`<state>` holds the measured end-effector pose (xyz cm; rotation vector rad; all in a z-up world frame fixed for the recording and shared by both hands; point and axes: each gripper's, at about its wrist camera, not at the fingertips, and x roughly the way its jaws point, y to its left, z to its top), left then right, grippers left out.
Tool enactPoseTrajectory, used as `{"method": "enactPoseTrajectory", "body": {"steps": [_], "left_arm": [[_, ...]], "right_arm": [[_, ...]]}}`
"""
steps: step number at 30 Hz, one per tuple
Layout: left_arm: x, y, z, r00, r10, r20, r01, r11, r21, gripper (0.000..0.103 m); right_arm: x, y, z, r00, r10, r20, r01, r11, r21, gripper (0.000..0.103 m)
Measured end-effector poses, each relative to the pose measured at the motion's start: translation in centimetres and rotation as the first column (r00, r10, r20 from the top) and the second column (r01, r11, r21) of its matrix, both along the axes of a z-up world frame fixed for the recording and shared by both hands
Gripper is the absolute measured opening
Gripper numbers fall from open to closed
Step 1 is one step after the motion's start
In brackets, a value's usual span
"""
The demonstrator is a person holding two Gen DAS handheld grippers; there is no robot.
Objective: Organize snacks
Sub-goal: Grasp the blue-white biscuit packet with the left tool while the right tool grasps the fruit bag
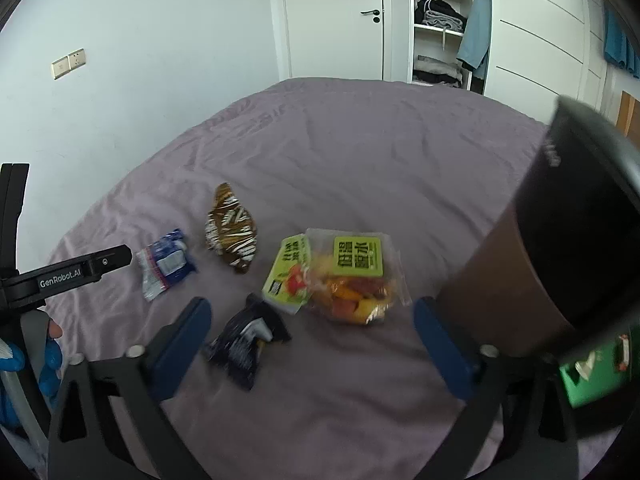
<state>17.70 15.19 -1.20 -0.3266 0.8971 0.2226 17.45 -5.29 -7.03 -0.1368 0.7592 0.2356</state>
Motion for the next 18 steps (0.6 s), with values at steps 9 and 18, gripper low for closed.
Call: {"method": "enactPoseTrajectory", "body": {"steps": [9,18], "left_arm": [[4.0,-0.6,-3.4,0.994,0.097,-0.056,-0.100,0.994,-0.050,0.085],[5.3,-0.6,-5.5,0.993,0.091,-0.077,-0.096,0.993,-0.062,0.085]], "right_arm": [[4.8,-0.4,-2.6,1.000,-0.002,-0.029,0.002,1.000,0.001,0.103],[7.0,-0.7,-5.2,0.998,-0.005,-0.061,0.005,1.000,0.001,0.103]]}}
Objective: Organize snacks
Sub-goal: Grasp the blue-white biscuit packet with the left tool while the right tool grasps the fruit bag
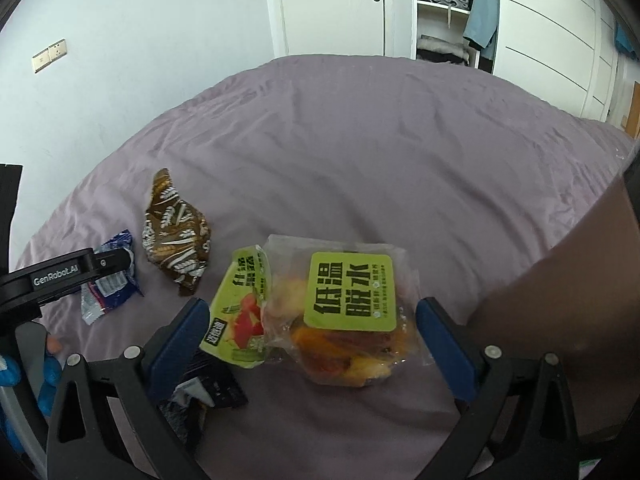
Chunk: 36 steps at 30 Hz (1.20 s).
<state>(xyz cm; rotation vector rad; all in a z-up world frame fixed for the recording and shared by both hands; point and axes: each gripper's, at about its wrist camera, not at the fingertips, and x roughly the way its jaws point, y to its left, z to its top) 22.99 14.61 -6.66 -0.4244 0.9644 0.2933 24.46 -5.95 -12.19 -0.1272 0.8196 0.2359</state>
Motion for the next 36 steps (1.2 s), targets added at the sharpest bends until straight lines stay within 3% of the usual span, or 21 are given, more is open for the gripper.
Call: {"method": "enactPoseTrajectory", "body": {"steps": [7,18,22,25,32,36], "left_arm": [[0.7,0.0,-0.8,1.000,-0.010,-0.001,0.010,1.000,0.001,0.086],[1.0,-1.0,-2.1,0.999,-0.034,0.008,0.033,0.997,0.067,0.087],[1.0,-1.3,-2.6,0.999,-0.046,0.020,0.043,0.994,0.095,0.086],[1.0,-1.5,-2.9,0.998,-0.060,0.023,0.057,0.992,0.111,0.086],[0.8,-1.3,-2.9,0.997,-0.069,0.037,0.064,0.991,0.115,0.072],[0.8,-1.2,-2.9,0.997,-0.072,0.039,0.067,0.991,0.113,0.070]], "right_arm": [[1.0,-0.3,-0.8,1.000,-0.007,-0.002,0.007,1.000,0.006,0.103],[2.8,-0.5,-2.0,1.000,0.002,-0.023,-0.002,1.000,0.028,0.103],[3.5,-0.8,-3.0,0.997,-0.007,-0.076,0.011,0.998,0.058,0.103],[4.3,-0.9,-5.1,0.981,0.017,-0.191,0.003,0.995,0.104,0.103],[3.5,-0.1,-4.5,0.992,0.012,-0.125,-0.003,0.998,0.069,0.103],[3.4,0.7,-3.8,0.996,0.026,-0.090,-0.025,1.000,0.016,0.102]]}}
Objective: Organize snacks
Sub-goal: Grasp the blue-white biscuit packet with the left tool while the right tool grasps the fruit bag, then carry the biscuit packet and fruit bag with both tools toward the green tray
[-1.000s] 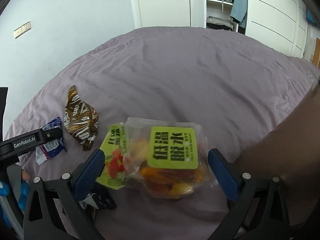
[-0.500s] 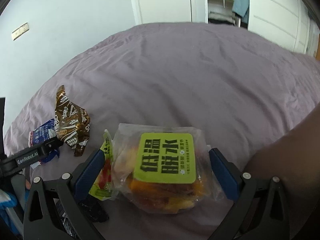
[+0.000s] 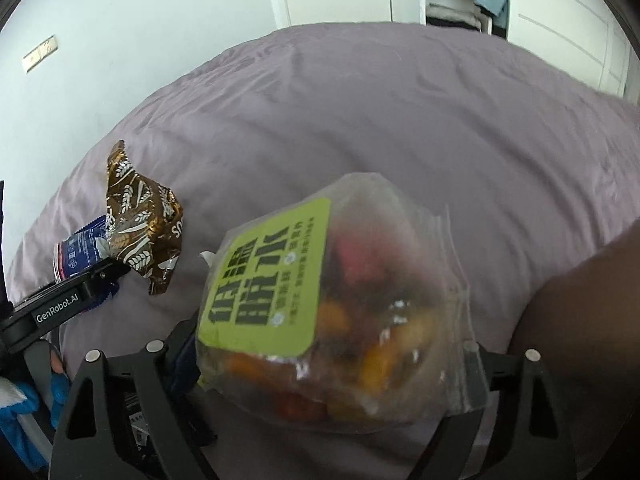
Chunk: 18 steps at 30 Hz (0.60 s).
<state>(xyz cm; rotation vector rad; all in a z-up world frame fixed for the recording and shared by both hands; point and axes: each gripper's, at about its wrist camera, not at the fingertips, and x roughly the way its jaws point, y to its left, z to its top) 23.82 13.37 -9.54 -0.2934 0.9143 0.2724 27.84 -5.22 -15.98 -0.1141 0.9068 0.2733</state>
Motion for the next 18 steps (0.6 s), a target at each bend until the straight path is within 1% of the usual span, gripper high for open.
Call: {"method": "enactPoseTrajectory", "body": {"steps": [1,2,3,4,5,7,9,13,18], "left_arm": [[0.0,0.0,0.0,1.000,0.001,0.000,-0.001,1.000,0.003,0.067],[-0.1,-0.1,0.1,1.000,0.004,0.002,-0.004,1.000,0.005,0.065],[-0.1,-0.1,0.1,1.000,0.004,0.003,-0.004,1.000,0.005,0.063],[-0.1,-0.1,0.2,1.000,0.003,0.004,-0.003,1.000,0.008,0.061],[-0.1,-0.1,0.3,1.000,0.001,0.005,-0.001,1.000,0.012,0.055],[-0.1,0.0,0.4,1.000,0.003,0.008,-0.003,1.000,0.012,0.053],[-0.1,0.2,0.6,1.000,0.005,0.013,-0.005,1.000,0.005,0.052],[-0.4,0.1,1.0,1.000,0.010,0.021,-0.010,1.000,0.005,0.050],[-1.1,0.1,1.7,1.000,0.013,0.027,-0.013,1.000,-0.005,0.049]], "right_arm": [[-0.1,0.0,0.2,1.000,-0.001,0.014,0.001,1.000,-0.005,0.099],[-0.3,0.1,0.5,1.000,0.000,0.027,0.000,1.000,-0.009,0.098],[-0.4,0.2,0.7,0.999,0.002,0.041,-0.001,1.000,-0.013,0.096],[-0.5,0.1,0.9,0.999,0.005,0.053,-0.004,1.000,-0.012,0.088],[-0.6,0.1,1.1,0.998,0.009,0.060,-0.009,1.000,-0.010,0.084],[-0.5,0.2,1.4,0.998,0.010,0.068,-0.010,1.000,-0.005,0.075],[-0.6,-0.3,1.6,0.998,0.002,0.070,-0.003,1.000,0.007,0.071],[-1.0,-0.7,2.6,0.996,-0.015,0.088,0.013,1.000,0.018,0.070],[-1.4,-0.6,4.1,0.993,-0.009,0.116,0.007,1.000,0.021,0.070]]}}
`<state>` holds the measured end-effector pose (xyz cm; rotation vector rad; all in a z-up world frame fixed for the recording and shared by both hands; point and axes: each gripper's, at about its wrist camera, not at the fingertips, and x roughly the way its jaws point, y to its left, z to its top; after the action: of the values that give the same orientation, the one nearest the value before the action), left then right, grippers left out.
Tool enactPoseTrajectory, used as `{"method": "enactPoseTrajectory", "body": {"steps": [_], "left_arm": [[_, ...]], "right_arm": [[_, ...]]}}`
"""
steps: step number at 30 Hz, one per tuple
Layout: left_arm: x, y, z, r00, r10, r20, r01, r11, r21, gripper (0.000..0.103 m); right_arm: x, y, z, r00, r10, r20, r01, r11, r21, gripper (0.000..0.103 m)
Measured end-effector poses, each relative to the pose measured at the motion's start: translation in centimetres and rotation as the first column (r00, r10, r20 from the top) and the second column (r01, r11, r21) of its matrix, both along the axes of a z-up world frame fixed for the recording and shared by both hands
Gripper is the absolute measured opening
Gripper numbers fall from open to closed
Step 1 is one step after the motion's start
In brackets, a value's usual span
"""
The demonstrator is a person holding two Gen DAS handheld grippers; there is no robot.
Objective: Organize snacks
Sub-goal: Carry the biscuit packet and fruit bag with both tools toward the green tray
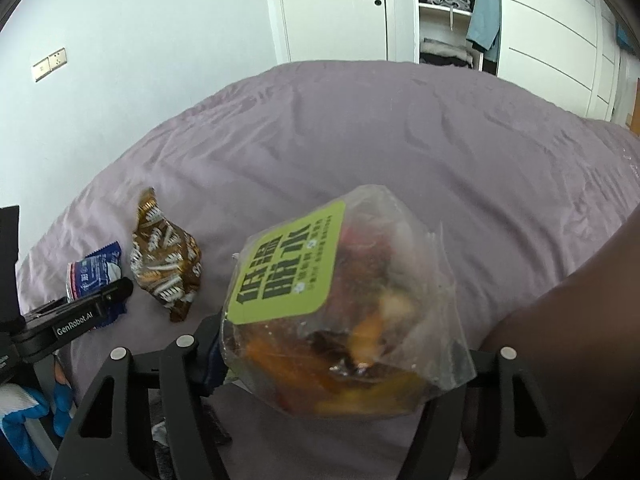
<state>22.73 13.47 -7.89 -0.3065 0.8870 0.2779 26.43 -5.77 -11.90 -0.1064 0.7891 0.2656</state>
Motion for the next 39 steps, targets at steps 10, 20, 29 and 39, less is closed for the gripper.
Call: {"method": "enactPoseTrajectory", "body": {"steps": [10,20,29,39], "left_arm": [[-1.9,0.3,2.5,1.000,-0.001,0.010,0.001,1.000,0.006,0.049],[-4.8,0.1,5.9,0.999,-0.022,0.028,0.021,0.999,0.027,0.049],[-7.9,-1.8,8.7,0.996,-0.079,0.035,0.076,0.995,0.069,0.049],[-12.8,-4.0,11.4,0.989,-0.127,0.069,0.119,0.986,0.113,0.049]], "right_arm": [[-2.9,0.8,2.2,1.000,0.015,0.016,-0.015,1.000,-0.002,0.071],[-7.4,0.9,4.2,1.000,-0.006,0.009,0.006,1.000,0.014,0.071],[-12.4,1.2,6.4,1.000,-0.005,0.022,0.004,1.000,0.030,0.071],[-17.7,0.0,7.7,0.999,-0.042,0.013,0.041,0.998,0.036,0.071]]}}
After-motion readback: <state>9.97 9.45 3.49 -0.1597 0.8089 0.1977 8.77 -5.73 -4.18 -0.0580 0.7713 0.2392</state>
